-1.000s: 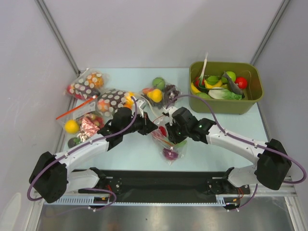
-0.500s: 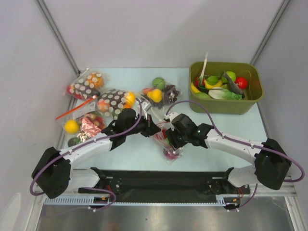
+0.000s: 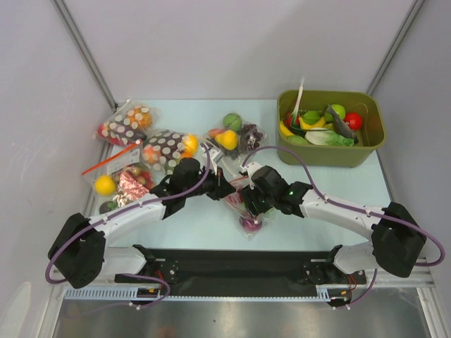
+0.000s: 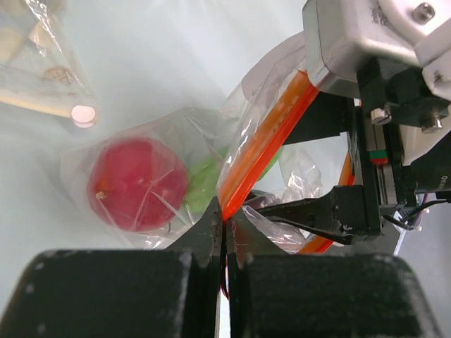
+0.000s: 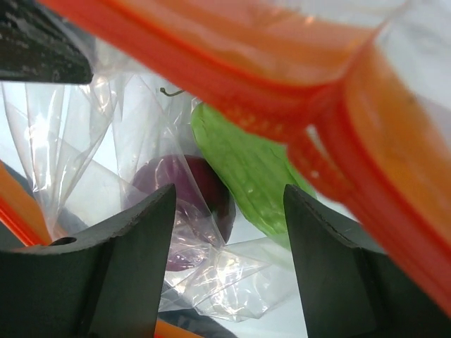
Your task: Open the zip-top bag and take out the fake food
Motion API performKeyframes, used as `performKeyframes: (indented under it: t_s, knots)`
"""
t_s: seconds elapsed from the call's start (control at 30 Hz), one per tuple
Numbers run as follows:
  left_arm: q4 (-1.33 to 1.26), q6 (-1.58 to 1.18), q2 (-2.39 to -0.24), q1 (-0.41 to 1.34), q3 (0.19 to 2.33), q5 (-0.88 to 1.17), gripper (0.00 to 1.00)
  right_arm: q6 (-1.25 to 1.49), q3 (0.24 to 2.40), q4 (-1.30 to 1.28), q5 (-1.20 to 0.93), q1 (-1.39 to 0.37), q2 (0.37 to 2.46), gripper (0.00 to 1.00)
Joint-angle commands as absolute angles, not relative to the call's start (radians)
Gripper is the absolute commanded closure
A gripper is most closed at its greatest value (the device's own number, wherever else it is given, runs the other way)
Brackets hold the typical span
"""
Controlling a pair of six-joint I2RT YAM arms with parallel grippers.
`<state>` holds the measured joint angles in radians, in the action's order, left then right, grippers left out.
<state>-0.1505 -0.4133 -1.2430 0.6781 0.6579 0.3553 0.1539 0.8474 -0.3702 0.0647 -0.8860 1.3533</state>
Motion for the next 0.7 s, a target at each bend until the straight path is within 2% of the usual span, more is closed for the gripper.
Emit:
performKeyframes:
  t_s: [0.0,0.4,0.67]
  knots:
    - [-0.141,-0.368,-1.252,0.673,0.706,0.354,1.00,0.126,0.856,-0.324,0.130,-0.858,1.350,0.32]
    - [-0.104,-0.321,-1.266,0.672,0.747,0.334,1.00,0.104,0.833,-0.313,0.037,-0.804,1.474,0.32]
    - [-0.089,-0.313,-1.313,0.660,0.784,0.284,1.00,0.115,0.859,-0.397,-0.051,-0.870,1.523,0.31]
